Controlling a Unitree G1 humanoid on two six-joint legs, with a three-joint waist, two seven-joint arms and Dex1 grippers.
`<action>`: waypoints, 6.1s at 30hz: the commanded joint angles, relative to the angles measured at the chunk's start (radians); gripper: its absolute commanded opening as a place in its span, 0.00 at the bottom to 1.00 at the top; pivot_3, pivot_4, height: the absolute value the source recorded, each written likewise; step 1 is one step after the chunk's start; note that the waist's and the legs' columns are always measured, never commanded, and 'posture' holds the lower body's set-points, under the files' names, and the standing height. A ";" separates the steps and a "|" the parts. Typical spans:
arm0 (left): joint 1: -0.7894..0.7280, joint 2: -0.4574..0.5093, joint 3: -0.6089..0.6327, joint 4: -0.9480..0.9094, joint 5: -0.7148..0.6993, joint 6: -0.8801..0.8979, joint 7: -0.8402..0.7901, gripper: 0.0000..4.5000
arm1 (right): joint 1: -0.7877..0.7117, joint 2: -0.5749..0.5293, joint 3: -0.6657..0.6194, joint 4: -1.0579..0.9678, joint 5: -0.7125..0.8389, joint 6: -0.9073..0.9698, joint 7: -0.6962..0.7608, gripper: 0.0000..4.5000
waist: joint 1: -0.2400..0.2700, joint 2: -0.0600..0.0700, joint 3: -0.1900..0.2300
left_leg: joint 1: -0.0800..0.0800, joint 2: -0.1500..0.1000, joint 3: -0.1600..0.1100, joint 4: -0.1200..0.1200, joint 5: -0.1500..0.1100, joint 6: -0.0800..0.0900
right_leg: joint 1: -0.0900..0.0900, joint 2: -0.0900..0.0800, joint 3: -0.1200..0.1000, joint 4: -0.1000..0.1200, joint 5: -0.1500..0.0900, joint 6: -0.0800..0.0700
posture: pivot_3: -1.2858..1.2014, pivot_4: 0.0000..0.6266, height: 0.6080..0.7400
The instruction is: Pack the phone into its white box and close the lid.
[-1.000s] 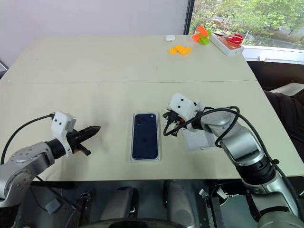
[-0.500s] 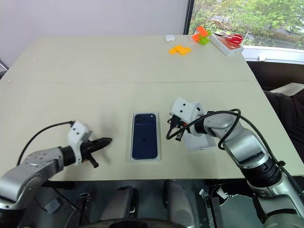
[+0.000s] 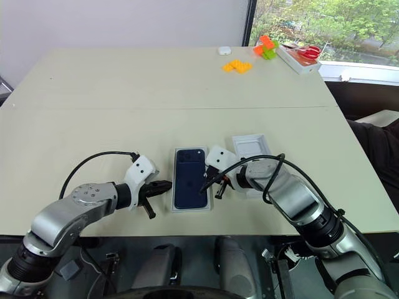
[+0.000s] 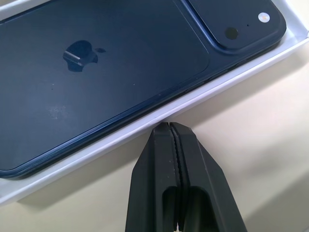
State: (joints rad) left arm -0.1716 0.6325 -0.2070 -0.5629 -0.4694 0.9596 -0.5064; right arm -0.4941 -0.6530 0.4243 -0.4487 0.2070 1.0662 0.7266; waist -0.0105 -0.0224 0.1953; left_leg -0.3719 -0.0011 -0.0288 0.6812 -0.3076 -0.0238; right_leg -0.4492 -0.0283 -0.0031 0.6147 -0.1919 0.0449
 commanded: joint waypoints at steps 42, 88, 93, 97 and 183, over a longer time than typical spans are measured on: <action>-0.109 -0.085 0.074 0.100 -0.037 -0.100 -0.209 0.00 | -0.017 -0.214 -0.381 -0.210 0.250 0.321 0.072 0.88 | -0.004 0.000 0.000 | 0.000 0.000 0.000 0.001 -0.001 0.001 | 0.001 0.000 -0.001 0.000 0.000 0.002 | 0.52 0.24 0.89; 0.086 0.060 0.307 0.255 -0.018 -0.495 -0.381 0.00 | -0.160 0.598 -0.891 -0.056 1.099 0.548 -0.671 0.01 | -0.004 0.002 0.001 | -0.001 0.016 0.001 0.001 -0.002 0.004 | -0.003 0.014 0.000 0.001 0.003 0.000 | 0.52 0.24 0.89; 0.035 0.069 0.321 0.315 -0.001 -0.521 -0.371 0.00 | 0.044 0.644 -0.499 0.078 1.739 0.044 -1.318 0.01 | -0.011 0.002 0.000 | -0.003 0.015 0.002 0.000 -0.002 0.004 | -0.007 0.012 0.002 0.002 0.005 -0.006 | 0.52 0.24 0.89; 0.023 0.066 0.324 0.331 0.010 -0.530 -0.368 0.00 | 0.123 0.734 -0.421 0.067 1.765 -0.109 -1.467 0.01 | -0.020 0.002 0.000 | -0.002 0.015 0.006 0.000 -0.002 0.004 | -0.008 0.012 0.006 0.003 0.005 -0.005 | 0.52 0.24 0.89; -0.101 -0.043 0.030 0.135 -0.030 -0.187 -0.319 0.00 | -0.022 -0.176 -0.181 -0.104 0.369 0.050 -0.162 0.01 | -0.004 0.001 0.000 | -0.001 0.014 0.023 0.002 -0.006 0.012 | -0.013 0.018 0.019 0.002 0.005 -0.003 | 0.52 0.24 0.89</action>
State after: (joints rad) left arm -0.2614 0.5940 -0.1739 -0.3870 -0.4843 0.7795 -0.8170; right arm -0.5151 -0.8202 0.2638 -0.5004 0.5697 1.1227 0.5358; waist -0.0145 -0.0219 0.1953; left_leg -0.3725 0.0131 -0.0061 0.6831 -0.3141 -0.0122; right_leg -0.4620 -0.0108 0.0164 0.6170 -0.1870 0.0421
